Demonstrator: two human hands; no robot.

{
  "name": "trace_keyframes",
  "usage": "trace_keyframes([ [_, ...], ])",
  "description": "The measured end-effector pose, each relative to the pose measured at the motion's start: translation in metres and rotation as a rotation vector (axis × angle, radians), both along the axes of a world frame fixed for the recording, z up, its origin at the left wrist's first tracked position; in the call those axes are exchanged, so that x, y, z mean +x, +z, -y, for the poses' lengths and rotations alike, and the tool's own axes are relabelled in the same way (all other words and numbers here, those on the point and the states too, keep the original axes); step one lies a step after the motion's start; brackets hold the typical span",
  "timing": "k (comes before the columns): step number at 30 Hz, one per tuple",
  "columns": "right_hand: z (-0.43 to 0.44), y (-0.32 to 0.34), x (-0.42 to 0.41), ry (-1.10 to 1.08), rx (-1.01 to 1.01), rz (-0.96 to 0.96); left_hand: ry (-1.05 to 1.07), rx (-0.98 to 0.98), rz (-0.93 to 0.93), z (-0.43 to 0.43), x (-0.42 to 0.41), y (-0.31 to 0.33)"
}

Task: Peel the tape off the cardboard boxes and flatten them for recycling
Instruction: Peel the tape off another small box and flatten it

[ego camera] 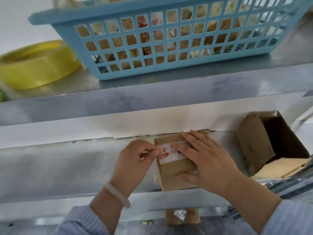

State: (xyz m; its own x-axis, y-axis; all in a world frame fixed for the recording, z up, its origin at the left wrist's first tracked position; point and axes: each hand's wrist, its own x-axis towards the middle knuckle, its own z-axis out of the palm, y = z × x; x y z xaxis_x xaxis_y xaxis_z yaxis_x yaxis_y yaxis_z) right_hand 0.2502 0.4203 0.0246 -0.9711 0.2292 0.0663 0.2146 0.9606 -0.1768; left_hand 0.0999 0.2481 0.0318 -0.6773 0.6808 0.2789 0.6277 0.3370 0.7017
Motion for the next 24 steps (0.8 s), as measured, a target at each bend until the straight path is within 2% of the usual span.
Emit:
trace_keyframes([
  [3, 0.004, 0.001, -0.002, -0.001, 0.017, -0.001, 0.115, -0.001, 0.195, 0.002, 0.001, -0.006],
  [5, 0.005, 0.0, -0.003, 0.0, 0.031, 0.0, 0.126, -0.011, 0.243, 0.002, 0.002, -0.006],
  [14, 0.006, 0.001, -0.007, 0.001, 0.096, 0.039, -0.051, -0.299, -0.22, -0.001, -0.006, 0.012],
  [20, 0.008, 0.002, -0.006, -0.007, 0.078, 0.048, -0.028, -0.378, -0.139, -0.011, -0.008, 0.02],
  [24, 0.008, 0.003, -0.004, -0.016, 0.045, 0.053, -0.068, -0.435, 0.011, -0.02, -0.01, 0.021],
])
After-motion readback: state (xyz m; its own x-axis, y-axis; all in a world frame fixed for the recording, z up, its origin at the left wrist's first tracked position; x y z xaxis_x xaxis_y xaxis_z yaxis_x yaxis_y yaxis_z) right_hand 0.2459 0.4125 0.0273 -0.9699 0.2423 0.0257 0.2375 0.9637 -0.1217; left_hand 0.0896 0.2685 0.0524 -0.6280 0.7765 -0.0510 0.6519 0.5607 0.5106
